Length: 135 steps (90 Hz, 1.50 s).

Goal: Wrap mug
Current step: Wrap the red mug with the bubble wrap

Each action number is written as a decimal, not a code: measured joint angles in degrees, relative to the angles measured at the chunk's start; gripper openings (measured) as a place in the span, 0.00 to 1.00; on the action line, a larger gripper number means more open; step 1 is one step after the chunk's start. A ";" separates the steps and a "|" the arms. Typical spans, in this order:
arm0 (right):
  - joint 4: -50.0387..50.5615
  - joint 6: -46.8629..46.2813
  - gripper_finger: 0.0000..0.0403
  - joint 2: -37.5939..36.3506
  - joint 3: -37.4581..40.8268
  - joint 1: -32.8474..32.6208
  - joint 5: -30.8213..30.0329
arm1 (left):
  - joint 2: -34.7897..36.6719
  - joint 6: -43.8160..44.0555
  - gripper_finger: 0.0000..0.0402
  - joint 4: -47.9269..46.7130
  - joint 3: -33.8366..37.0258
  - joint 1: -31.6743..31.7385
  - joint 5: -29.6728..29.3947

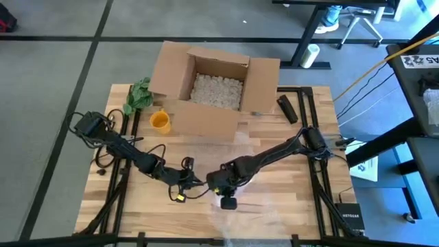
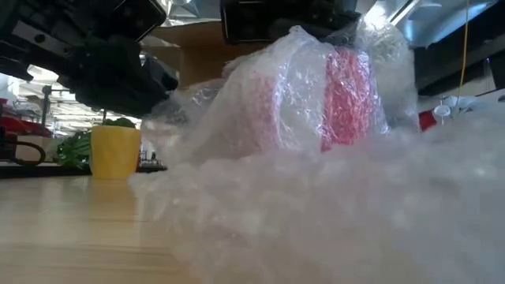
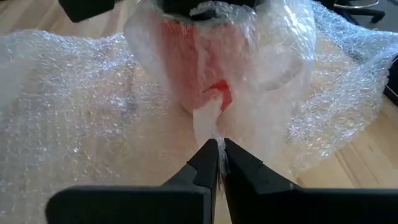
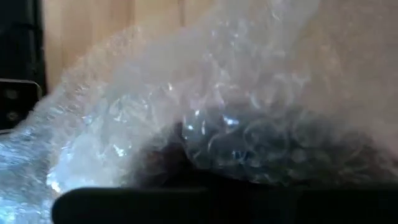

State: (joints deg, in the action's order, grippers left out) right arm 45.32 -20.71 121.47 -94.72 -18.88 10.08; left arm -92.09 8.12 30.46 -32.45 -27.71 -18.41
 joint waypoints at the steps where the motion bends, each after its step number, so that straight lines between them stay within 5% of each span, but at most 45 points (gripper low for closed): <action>1: 0.46 0.01 0.00 0.01 -0.16 -0.01 -0.03 | 0.00 -0.01 0.00 0.00 0.00 -0.01 0.00; 46: 14.59 0.19 0.00 -3.58 -7.05 -1.86 -6.29 | 0.00 0.21 0.00 -0.07 0.00 0.00 0.01; 92: 30.44 -5.89 0.01 -11.31 -8.26 -6.07 -20.61 | 0.00 0.44 0.00 -0.65 0.02 0.00 0.01; 115: 31.14 -9.53 0.20 -12.74 -6.80 -8.44 -20.01 | 0.00 0.53 0.00 -1.33 0.04 -0.02 0.02; 135: 27.44 -16.08 0.36 -17.70 7.89 -8.53 -19.11 | 0.00 0.90 0.00 -1.62 0.04 -0.09 0.42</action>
State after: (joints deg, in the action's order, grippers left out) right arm 72.75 -36.78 103.77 -86.83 -27.40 -9.03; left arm -92.09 9.02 28.84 -32.40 -27.79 -18.00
